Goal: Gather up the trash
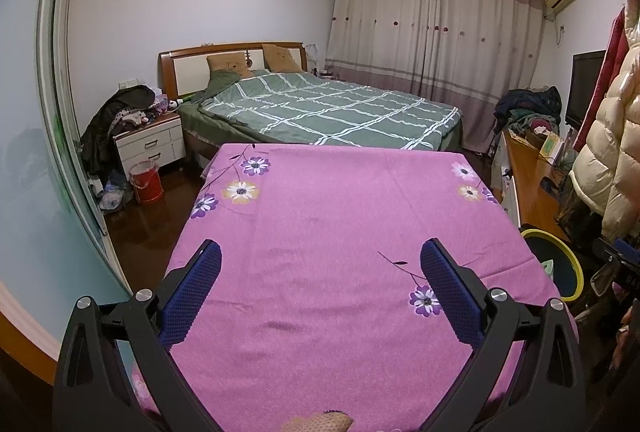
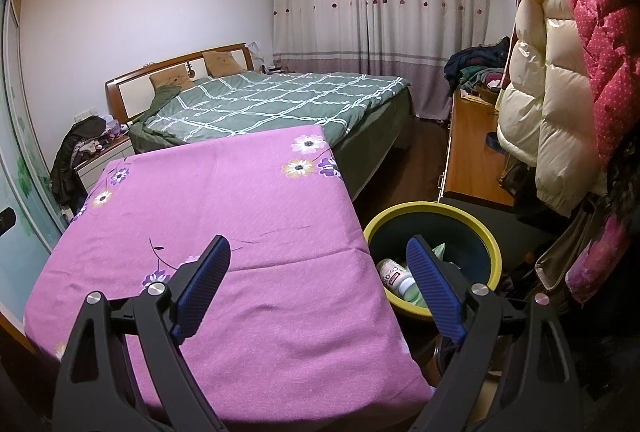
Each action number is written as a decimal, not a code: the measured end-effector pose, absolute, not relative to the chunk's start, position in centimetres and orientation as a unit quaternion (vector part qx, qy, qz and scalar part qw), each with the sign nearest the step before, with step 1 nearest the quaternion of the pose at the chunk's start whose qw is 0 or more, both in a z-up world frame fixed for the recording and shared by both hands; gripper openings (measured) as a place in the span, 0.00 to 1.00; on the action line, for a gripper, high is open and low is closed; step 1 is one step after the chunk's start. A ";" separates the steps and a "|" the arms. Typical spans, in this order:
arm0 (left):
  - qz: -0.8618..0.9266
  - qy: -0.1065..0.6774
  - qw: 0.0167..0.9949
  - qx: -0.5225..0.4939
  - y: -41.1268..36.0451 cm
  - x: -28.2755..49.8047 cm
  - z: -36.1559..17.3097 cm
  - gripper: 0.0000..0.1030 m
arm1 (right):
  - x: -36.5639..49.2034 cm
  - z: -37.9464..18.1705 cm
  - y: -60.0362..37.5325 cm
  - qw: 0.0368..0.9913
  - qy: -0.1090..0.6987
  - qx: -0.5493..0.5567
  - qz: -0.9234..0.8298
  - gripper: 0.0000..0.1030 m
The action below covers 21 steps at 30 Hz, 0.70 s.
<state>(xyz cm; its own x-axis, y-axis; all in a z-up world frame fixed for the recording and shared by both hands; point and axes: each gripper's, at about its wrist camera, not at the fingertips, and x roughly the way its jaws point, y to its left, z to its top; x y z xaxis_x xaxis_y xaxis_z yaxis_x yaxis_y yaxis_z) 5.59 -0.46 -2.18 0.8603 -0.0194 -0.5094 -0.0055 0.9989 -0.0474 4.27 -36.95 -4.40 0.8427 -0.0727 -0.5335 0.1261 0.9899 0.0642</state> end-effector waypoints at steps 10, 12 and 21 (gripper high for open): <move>-0.001 0.268 0.963 -0.024 -0.5 5.8 -2.5 0.95 | 4.5 -4.5 -36.5 0.958 0.280 0.049 -0.048 0.83; 0.003 0.268 0.963 -0.021 -0.6 5.9 -2.5 0.95 | 4.6 -4.5 -36.4 0.957 0.280 0.049 -0.047 0.83; 0.003 0.265 0.964 -0.022 -0.8 6.0 -2.6 0.95 | 4.7 -4.5 -36.4 0.957 0.282 0.048 -0.047 0.83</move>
